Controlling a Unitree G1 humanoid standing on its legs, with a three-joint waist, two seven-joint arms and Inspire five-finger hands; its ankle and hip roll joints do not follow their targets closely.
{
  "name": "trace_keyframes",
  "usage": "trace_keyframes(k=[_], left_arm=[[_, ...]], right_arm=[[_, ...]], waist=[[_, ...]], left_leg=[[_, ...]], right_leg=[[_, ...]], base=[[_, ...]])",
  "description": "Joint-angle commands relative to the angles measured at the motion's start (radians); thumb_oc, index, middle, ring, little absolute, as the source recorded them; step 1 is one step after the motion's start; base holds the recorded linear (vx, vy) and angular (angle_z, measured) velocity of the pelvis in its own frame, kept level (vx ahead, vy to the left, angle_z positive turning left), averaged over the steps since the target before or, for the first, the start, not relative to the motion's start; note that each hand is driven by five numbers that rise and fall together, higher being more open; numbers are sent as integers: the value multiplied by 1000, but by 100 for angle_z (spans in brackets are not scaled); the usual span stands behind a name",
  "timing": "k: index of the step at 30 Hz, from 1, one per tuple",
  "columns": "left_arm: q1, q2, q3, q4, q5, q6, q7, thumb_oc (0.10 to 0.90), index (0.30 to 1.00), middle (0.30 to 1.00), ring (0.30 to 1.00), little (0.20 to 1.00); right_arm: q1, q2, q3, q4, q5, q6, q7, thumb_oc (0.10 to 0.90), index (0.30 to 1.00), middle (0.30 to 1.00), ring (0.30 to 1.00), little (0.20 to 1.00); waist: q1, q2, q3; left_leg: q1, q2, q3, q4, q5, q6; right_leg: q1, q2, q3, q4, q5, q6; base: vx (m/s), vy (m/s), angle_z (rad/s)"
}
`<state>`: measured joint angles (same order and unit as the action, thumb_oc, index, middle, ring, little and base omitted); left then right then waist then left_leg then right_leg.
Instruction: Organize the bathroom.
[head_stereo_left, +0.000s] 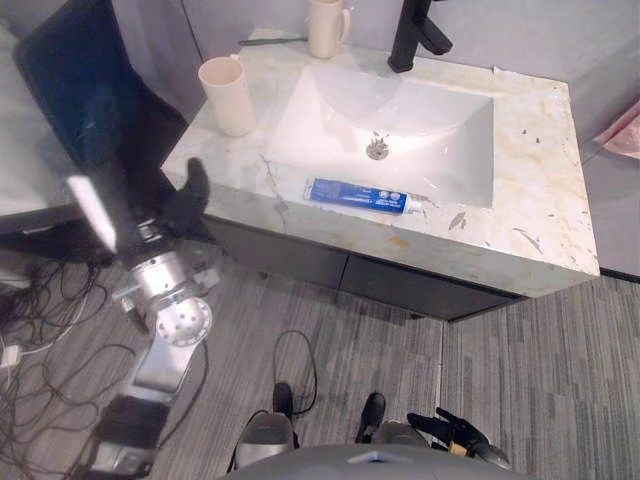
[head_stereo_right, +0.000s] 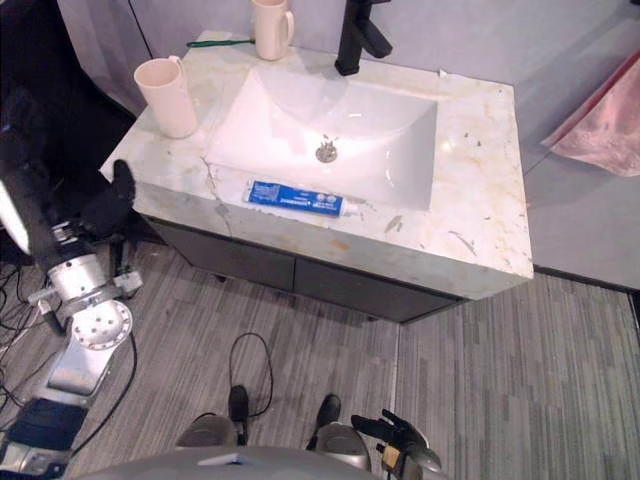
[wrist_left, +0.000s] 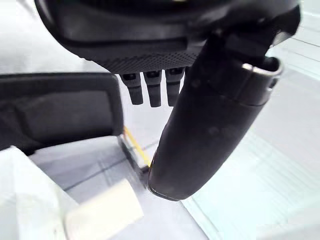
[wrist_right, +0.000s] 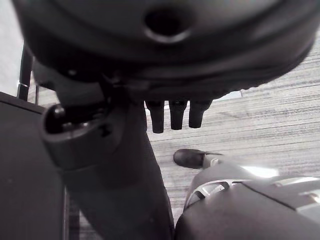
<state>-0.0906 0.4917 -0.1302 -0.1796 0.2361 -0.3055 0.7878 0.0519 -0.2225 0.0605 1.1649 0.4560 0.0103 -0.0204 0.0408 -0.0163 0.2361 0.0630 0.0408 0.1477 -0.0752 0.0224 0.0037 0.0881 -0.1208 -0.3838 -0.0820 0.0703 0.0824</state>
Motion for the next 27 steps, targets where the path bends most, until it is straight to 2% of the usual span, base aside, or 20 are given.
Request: trace_keyframes(k=[1, 2, 3, 5, 6, 10, 13, 14, 18, 22, 27], left_arm=[[-156, 63, -58, -100, 103, -43, -194, 800, 900, 900, 900, 900], [-188, 106, -91, -122, 95, -5, -306, 800, 900, 900, 900, 900], [-189, 106, -91, -122, 94, -4, -309, 800, 900, 900, 900, 900], [-215, 169, -119, -146, 58, 32, -389, 800, 900, 900, 900, 900], [-216, 176, -120, -152, 49, 34, -393, 800, 900, 900, 900, 900], [-212, 230, -112, -194, 41, 27, -526, 800, 900, 900, 900, 900], [-226, 252, -118, -211, 4, 52, -616, 800, 900, 900, 900, 900], [-247, 267, -134, -216, 37, 69, -638, 800, 900, 900, 900, 900], [-289, 296, -155, -209, 22, 108, -699, 800, 900, 900, 900, 900], [-374, 368, -194, -186, -30, 168, -786, 800, 900, 900, 900, 900], [-467, 421, -250, -148, -46, 210, -787, 800, 900, 900, 900, 900]], right_arm=[[-25, -28, 27, 72, -10, -1, 6, 800, 900, 900, 900, 900], [-33, -32, 25, 81, -22, -2, 6, 800, 900, 900, 900, 900], [-33, -32, 25, 81, -22, -2, 7, 800, 900, 900, 900, 900], [-43, -40, 20, 89, -32, 1, 6, 800, 900, 900, 900, 900], [-45, -40, 21, 89, -32, 3, 5, 800, 900, 900, 900, 900], [-62, -47, 15, 94, -35, 18, -3, 800, 900, 900, 900, 900], [-65, -52, 11, 99, -41, 21, 0, 800, 900, 900, 900, 900], [-67, -52, 13, 101, -40, 23, 1, 800, 900, 900, 900, 900], [-69, -55, 17, 102, -35, 29, 0, 800, 900, 900, 900, 900], [-63, -60, 18, 97, -37, 37, -2, 800, 900, 900, 900, 900], [-47, -66, 17, 92, -28, 41, 0, 800, 900, 900, 900, 900]], waist=[[-24, 40, -58], [-29, 48, -61], [-28, 48, -60], [-33, 60, -64], [-32, 62, -65], [-22, 78, -70], [-22, 84, -72], [-25, 87, -75], [-33, 92, -81], [-55, 101, -86], [-82, 107, -88]], left_leg=[[-4, -63, -9, 63, -97, -45], [1, -64, -5, 62, -97, -44], [1, -64, -5, 62, -97, -44], [10, -68, -5, 55, -96, -44], [12, -69, -6, 54, -96, -44], [21, -76, -13, 45, -95, -45], [22, -77, -14, 41, -92, -47], [23, -78, -14, 37, -90, -46], [28, -78, -7, 32, -91, -46], [37, -78, 12, 26, -92, -47], [40, -80, 29, 29, -96, -46]], right_leg=[[-29, 45, 24, 69, -116, 67], [-26, 46, 28, 67, -116, 70], [-26, 46, 28, 67, -116, 70], [-21, 47, 32, 61, -112, 76], [-19, 47, 32, 60, -113, 77], [-8, 46, 27, 49, -112, 82], [-6, 44, 23, 48, -110, 85], [-6, 45, 24, 46, -109, 87], [-5, 44, 26, 43, -109, 90], [-5, 47, 37, 37, -107, 95], [-6, 49, 49, 31, -106, 97]], base=[[0, 0, 0], [0, 0, 0], [-1, 40, -3], [7, 45, -9], [10, 43, -8], [4, 19, -1], [0, 0, 0], [0, 0, 0], [0, 0, 0], [41, 3, -3], [36, -5, -6]])
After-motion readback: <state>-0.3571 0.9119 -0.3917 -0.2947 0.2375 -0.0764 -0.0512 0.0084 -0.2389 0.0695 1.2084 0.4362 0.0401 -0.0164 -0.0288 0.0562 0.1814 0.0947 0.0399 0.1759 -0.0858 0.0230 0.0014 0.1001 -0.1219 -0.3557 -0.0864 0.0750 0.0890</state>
